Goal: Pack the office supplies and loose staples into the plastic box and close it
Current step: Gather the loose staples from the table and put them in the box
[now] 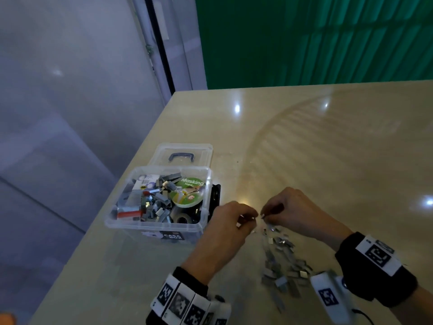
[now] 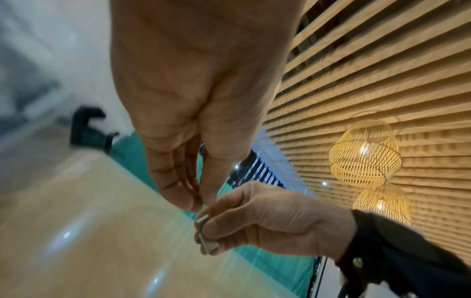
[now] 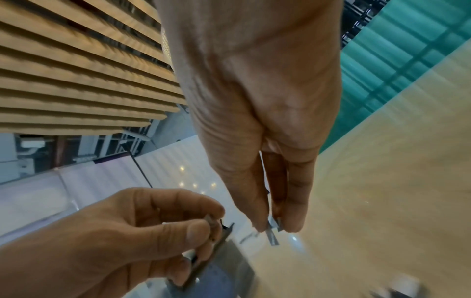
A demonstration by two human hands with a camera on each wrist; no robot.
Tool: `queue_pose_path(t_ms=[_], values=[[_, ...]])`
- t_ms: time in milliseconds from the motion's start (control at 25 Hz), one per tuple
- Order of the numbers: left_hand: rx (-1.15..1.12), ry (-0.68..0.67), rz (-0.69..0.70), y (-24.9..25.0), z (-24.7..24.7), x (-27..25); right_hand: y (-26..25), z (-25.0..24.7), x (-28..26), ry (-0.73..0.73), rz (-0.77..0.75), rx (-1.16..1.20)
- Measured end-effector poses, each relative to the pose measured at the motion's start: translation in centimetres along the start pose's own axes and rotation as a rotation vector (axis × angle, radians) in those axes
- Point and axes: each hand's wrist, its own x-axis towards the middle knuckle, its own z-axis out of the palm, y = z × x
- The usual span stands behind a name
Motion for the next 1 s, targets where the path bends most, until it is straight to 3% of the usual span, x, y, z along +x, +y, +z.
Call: queue_pose_path(t_ms=[160,280,480,1000], values=[[-0.024,0.182,0.001,-0.8,-7.6,-1.8,-6.8,0.0,3.2,0.010,-0.161,0.039],[0.059,0.312,-0.080,-4.1,-12.2,-3.2,-11.8,2.0,5.6,0.010,-0.268,0.082],[0.130,0.383,-0.137,-7.9,-15.4,-5.0,-16.5,6.1,8.2,-0.037,-0.365,0.062],[0.139,0.217,-0.148,-10.3,-17.9,-4.7,-19.9,9.6,10.6,-0.030,-0.356,0.069]])
